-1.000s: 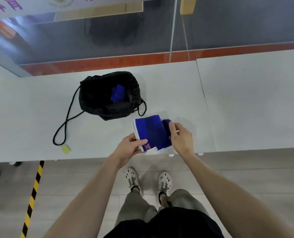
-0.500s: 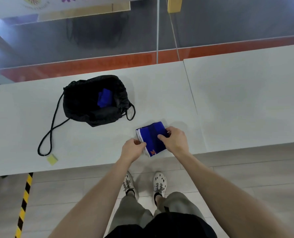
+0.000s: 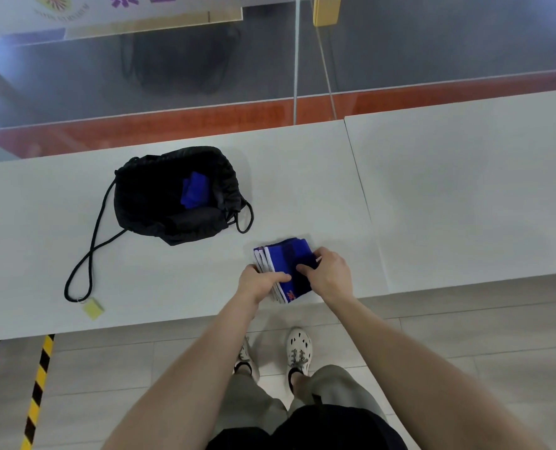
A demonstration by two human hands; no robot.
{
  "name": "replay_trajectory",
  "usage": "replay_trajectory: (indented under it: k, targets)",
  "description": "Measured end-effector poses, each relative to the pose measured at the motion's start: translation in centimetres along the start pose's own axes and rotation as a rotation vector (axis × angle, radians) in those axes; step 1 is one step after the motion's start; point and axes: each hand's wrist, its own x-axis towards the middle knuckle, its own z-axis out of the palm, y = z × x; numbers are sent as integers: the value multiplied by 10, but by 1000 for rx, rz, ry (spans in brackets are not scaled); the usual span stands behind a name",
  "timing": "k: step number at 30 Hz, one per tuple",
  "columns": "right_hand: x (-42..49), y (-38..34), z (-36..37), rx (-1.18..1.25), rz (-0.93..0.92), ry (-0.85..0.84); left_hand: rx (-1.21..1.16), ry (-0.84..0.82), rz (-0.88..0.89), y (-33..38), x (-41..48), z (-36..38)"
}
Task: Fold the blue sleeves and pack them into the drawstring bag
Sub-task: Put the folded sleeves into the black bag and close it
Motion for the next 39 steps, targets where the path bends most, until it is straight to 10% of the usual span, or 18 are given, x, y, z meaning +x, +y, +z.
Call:
replay_trajectory:
  k: [17,30,39]
  targets:
    - [2,-10,-14,387,84,-130,-126,-24,-16,13,-1,-13]
    - [8,-16,-8,-33,98,-56,-32,33,70,13,2,1]
    - [10,-15,-7,171,209,-319,-44,-59,7,8,4,-3]
